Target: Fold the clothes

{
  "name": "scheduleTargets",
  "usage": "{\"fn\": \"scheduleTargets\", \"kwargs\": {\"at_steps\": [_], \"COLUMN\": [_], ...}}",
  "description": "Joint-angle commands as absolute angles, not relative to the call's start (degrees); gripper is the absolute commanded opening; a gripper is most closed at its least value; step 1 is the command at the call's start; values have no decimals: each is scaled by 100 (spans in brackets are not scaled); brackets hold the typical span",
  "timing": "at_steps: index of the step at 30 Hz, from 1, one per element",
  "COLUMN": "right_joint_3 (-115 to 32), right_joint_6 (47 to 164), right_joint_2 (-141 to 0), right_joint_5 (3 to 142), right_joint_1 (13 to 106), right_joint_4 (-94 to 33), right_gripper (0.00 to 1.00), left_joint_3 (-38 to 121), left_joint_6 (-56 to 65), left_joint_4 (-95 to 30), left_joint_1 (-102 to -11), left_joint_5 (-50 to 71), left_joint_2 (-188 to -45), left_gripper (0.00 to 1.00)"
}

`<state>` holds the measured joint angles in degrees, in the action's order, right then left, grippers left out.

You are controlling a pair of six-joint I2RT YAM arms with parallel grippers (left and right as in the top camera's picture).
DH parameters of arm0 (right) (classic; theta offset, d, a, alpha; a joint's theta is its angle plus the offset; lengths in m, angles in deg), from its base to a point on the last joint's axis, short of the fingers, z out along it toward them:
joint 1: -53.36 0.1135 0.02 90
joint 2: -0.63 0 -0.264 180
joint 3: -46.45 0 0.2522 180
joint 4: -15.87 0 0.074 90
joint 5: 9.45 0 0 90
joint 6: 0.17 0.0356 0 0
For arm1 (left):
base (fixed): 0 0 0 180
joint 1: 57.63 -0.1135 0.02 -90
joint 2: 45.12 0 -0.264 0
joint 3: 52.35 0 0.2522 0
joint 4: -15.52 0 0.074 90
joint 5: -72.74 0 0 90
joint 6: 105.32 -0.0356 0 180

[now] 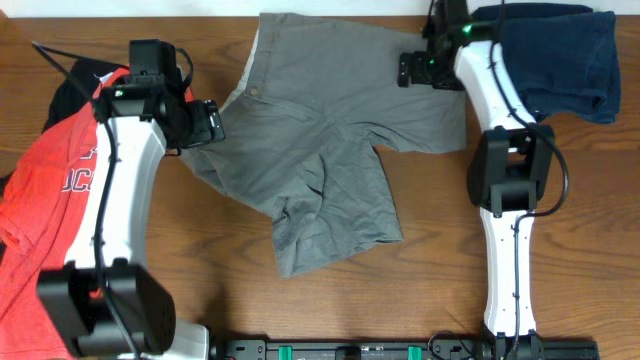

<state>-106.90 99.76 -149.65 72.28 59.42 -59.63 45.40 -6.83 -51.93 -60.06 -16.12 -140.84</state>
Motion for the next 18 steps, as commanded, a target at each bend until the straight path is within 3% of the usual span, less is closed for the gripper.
{"fn": "scheduleTargets", "kwargs": {"at_steps": [1, 6, 10, 18], "right_joint_3": [-11776, -12556, -12611, -12508], "right_joint_6": [9827, 9239, 9237, 9449], "right_joint_2": [-14775, -14364, -13911, -13284], "right_joint_5": [6524, 6183, 6494, 6703], "right_joint_1": [5960, 6181, 6478, 7219], "right_joint_4": [-6883, -8332, -9171, -9523], "right_gripper": [99, 99, 89, 85], "left_joint_3": [4435, 4435, 4435, 4435], "left_joint_6": [-913, -1193, -1186, -1140], "left_joint_4": [-5206, -5053, -4677, -4321], "left_joint_1": [-6127, -6229, -6308, -6360], "left_joint_5": [-1638, -1638, -1636, -1638], "left_joint_2": [-14521, -15205, -15793, -16340], "left_gripper": [92, 92, 92, 81]}}
